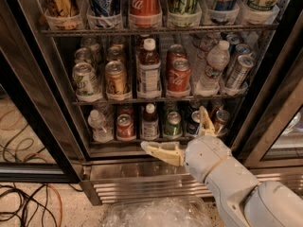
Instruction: Pick 7up can from middle shelf of fridge
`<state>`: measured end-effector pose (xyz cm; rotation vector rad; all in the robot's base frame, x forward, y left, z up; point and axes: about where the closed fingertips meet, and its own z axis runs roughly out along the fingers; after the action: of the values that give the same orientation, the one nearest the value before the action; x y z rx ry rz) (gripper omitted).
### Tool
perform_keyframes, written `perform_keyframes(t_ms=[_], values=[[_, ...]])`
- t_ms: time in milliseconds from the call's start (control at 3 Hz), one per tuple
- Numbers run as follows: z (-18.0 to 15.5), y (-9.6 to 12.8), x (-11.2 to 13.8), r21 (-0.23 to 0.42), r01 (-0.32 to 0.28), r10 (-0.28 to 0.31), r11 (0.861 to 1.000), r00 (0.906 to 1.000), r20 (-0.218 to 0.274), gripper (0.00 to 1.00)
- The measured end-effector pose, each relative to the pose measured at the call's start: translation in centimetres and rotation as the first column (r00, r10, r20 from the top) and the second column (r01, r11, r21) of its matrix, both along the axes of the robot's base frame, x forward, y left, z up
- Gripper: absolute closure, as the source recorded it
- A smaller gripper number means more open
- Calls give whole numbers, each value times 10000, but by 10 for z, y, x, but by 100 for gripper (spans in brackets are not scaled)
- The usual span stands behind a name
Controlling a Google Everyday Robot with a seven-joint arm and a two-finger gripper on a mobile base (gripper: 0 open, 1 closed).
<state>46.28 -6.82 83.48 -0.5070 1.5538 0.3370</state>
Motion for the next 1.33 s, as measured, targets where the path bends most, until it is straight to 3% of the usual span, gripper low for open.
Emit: perform_keyframes(t_ms=[667,1000,1333], values=[[5,46,-4,608,-913,893,9940,9954,339,0],[1,74,-12,1161,-1014,960,9880,9941,513,0],[-3,67,-8,1309,-729,681,9887,9968,411,0]])
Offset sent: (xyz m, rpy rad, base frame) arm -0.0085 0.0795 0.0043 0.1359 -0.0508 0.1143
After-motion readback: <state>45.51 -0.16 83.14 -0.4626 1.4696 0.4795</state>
